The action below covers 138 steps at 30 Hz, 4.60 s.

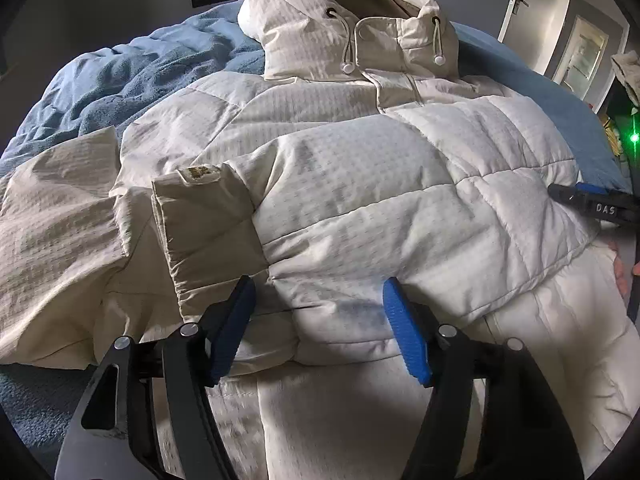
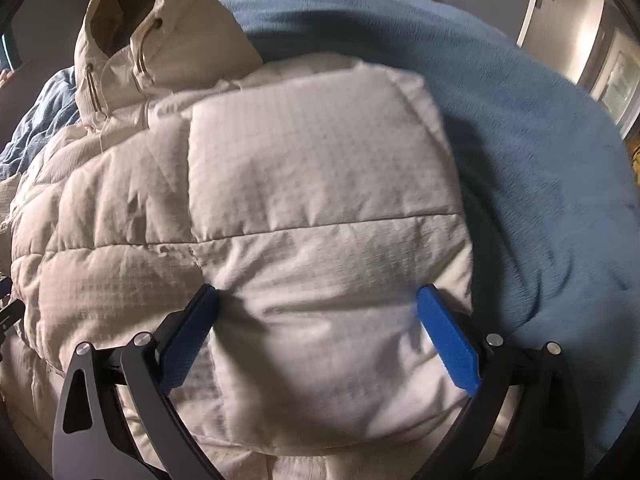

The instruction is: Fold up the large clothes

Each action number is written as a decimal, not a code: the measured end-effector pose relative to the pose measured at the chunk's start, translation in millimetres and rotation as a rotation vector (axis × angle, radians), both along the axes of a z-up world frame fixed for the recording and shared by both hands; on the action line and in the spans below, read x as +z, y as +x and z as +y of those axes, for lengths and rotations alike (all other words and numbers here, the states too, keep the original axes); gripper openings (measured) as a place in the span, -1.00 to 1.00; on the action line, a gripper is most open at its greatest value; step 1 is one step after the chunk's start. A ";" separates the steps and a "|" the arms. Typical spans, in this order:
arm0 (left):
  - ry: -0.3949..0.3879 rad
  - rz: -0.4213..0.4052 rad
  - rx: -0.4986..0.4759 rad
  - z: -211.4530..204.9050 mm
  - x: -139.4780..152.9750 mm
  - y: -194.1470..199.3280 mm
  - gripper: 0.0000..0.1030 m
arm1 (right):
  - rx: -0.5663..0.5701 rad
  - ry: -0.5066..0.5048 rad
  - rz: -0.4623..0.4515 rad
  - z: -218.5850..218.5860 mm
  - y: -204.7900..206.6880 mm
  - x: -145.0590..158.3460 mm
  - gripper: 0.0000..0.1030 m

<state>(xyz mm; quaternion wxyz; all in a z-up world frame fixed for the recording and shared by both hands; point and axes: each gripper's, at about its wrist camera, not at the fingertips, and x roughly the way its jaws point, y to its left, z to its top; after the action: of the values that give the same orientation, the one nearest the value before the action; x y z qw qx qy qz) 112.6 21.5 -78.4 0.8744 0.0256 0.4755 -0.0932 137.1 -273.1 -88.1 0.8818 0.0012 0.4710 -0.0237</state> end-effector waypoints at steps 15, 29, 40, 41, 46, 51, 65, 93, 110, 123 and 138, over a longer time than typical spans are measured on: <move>-0.011 -0.106 0.020 3.5 24.0 -17.6 0.74 | -0.041 0.041 -0.183 0.6 -47.0 35.9 0.85; -0.160 -0.162 0.362 126.8 97.5 -60.9 0.87 | -0.021 0.002 -0.291 21.8 -114.0 78.6 0.85; -0.323 -0.097 0.692 261.5 78.0 -93.1 0.87 | 0.032 0.072 -0.254 30.0 -107.2 65.9 0.85; -0.326 -0.082 0.705 266.6 71.8 -89.2 0.87 | 0.034 0.073 -0.254 30.7 -106.2 65.2 0.85; -0.287 -0.127 0.716 271.3 63.6 -77.8 0.87 | 0.054 0.070 -0.236 34.7 -100.2 57.5 0.85; -0.363 -0.178 0.783 296.6 51.9 -73.5 0.84 | 0.083 0.057 -0.209 42.7 -92.3 47.3 0.85; -0.231 -0.452 0.801 290.6 110.7 -86.6 -0.84 | 0.164 0.016 -0.163 64.2 -84.4 30.5 0.85; -0.026 -0.363 -0.062 -22.7 123.7 -48.0 -0.90 | 0.042 0.157 -0.231 12.7 -87.3 43.2 0.85; -0.194 -0.068 -0.177 -30.8 38.3 -23.4 -0.70 | -0.002 0.164 -0.157 7.3 -73.8 26.4 0.85; -0.188 -0.104 -0.168 -24.2 59.6 -52.0 0.25 | 0.006 0.120 -0.182 13.2 -91.7 42.6 0.85; -0.185 -0.263 0.344 135.2 119.9 -86.6 0.30 | 0.347 0.177 -0.154 148.0 -91.8 120.6 0.85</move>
<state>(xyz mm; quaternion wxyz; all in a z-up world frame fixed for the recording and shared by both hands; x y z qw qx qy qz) 26.0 156.6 41.5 0.9305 -0.1242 0.3442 0.0181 45.3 -125.1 32.5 0.9025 -0.0003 0.3957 0.1701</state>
